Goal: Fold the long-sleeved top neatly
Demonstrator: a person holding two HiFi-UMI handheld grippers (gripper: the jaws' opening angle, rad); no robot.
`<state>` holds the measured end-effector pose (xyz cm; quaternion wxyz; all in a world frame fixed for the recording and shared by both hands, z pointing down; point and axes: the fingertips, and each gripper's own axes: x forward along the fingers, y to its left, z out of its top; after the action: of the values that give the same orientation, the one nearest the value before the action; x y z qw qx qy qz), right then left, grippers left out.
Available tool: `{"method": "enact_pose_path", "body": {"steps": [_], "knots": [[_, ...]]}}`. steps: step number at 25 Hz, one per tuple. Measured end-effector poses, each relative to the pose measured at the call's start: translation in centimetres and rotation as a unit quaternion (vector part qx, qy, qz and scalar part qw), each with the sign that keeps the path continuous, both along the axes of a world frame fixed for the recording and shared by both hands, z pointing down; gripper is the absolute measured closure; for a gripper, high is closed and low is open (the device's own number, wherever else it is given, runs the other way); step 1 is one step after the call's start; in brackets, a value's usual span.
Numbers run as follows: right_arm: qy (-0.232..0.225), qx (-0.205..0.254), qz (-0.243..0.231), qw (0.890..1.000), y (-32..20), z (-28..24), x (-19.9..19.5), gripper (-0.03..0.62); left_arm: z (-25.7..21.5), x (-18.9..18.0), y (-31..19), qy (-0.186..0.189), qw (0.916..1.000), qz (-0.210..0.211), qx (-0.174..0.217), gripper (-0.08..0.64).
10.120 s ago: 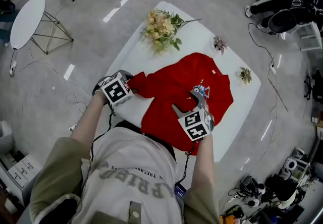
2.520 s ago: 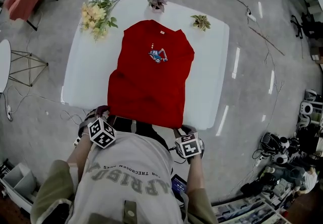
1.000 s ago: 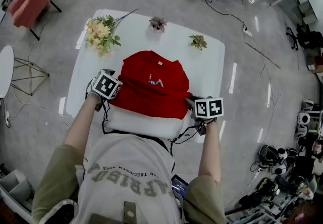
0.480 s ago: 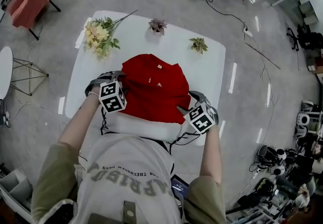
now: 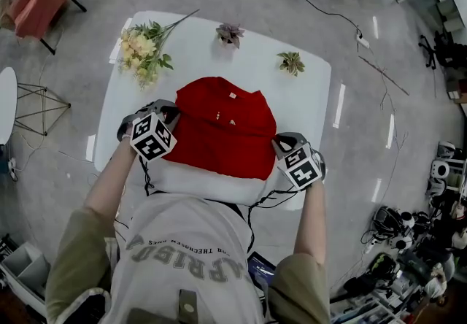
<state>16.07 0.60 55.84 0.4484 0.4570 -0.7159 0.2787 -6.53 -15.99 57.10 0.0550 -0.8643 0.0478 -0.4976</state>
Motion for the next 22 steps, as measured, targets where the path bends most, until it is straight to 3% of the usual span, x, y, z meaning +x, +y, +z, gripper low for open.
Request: {"method": "enact_pose_path", "body": {"steps": [4,8,13,17,18,22], "knots": [[0.003,-0.001,0.043,0.999,-1.3,0.7,1.5,0.56,0.5,-0.7,-2.3,0.03,0.9934,-0.098,-0.051,0.531],[0.026,-0.025,0.081,0.996,-2.1,3.3,3.0,0.56,3.5,-1.6,-3.5,0.015,0.9809,-0.169,-0.095,0.529],[0.049,-0.029,0.099,0.994,-3.3,5.3,3.4,0.557,4.4,-1.3,-3.8,0.005,0.9775,-0.189,-0.093,0.524],[0.042,0.001,0.139,0.989,-3.2,3.8,4.2,0.518,3.1,-2.5,-4.5,0.017,0.9741,-0.211,-0.079,0.405],[0.037,0.012,0.15,0.988,-2.9,3.1,4.5,0.484,2.6,-3.2,-4.8,0.022,0.9719,-0.222,-0.074,0.386],[-0.002,0.054,0.199,0.979,0.2,0.0,4.9,0.479,0.4,-7.5,-5.4,0.046,0.9557,-0.284,-0.061,0.377]]}}
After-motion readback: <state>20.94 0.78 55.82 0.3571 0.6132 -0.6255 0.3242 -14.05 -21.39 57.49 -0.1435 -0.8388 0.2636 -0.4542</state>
